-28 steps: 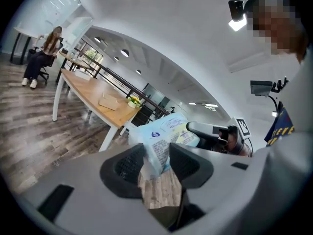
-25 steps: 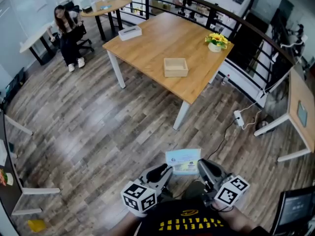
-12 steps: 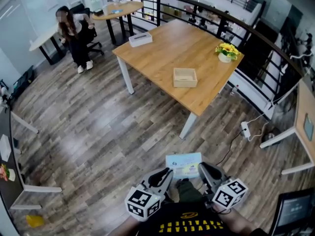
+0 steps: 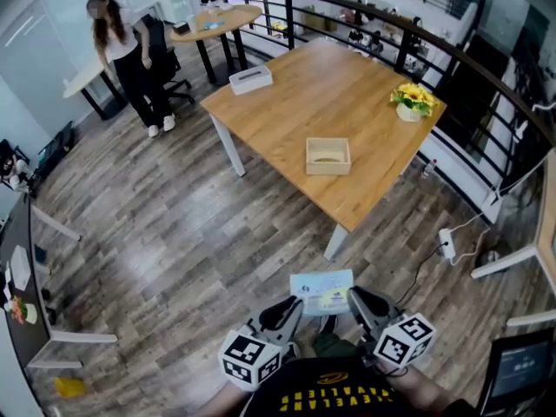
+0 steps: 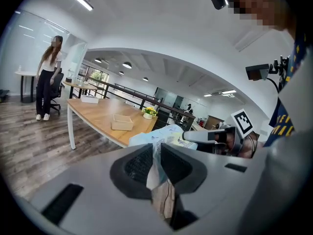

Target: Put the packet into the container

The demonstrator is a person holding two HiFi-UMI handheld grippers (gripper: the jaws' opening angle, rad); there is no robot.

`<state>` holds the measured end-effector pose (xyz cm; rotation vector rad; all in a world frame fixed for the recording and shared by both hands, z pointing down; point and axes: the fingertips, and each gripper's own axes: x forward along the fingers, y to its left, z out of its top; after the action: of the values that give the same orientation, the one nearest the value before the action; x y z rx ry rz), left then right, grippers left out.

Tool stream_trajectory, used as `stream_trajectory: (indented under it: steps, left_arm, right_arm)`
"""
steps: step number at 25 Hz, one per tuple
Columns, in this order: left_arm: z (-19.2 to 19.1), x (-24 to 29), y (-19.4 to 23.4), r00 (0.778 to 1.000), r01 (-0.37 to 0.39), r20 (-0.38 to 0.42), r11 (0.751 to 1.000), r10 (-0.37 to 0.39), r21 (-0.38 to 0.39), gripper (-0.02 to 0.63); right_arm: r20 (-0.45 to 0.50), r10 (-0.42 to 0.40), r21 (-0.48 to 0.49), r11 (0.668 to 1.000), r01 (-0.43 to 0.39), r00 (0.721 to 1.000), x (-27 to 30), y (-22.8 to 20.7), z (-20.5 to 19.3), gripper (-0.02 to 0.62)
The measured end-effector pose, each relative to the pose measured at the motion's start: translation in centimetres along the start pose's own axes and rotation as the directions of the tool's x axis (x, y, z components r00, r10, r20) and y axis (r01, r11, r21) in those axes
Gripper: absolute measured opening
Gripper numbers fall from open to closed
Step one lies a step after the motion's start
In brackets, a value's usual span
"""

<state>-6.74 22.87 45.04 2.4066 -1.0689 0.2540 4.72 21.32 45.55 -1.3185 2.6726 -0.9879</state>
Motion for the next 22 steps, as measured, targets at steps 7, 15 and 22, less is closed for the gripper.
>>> stream_trajectory:
  steps: [7, 15, 22]
  left_arm:
    - [3.3, 5.4, 0.1, 1.0, -0.026, 0.0, 0.999, 0.026, 0.024, 0.052]
    - [5.0, 8.7, 0.5, 0.998, -0.064, 0.001, 0.998, 0.064, 0.019, 0.052]
    - [6.1, 10.7, 2.2, 0.998, -0.068, -0.011, 0.998, 0.068, 0.005, 0.052]
  right_arm:
    - [-0.007, 0.03, 0.005, 1.0, -0.03, 1.0, 1.4, -4.6, 4.0, 0.028]
    - [-0.023, 0.061, 0.003, 0.998, -0.061, 0.998, 2.8, -7.6, 6.4, 0.028]
    - [-0.038, 0.061, 0.011, 0.998, -0.061, 0.997, 4.8, -9.1, 7.5, 0.028]
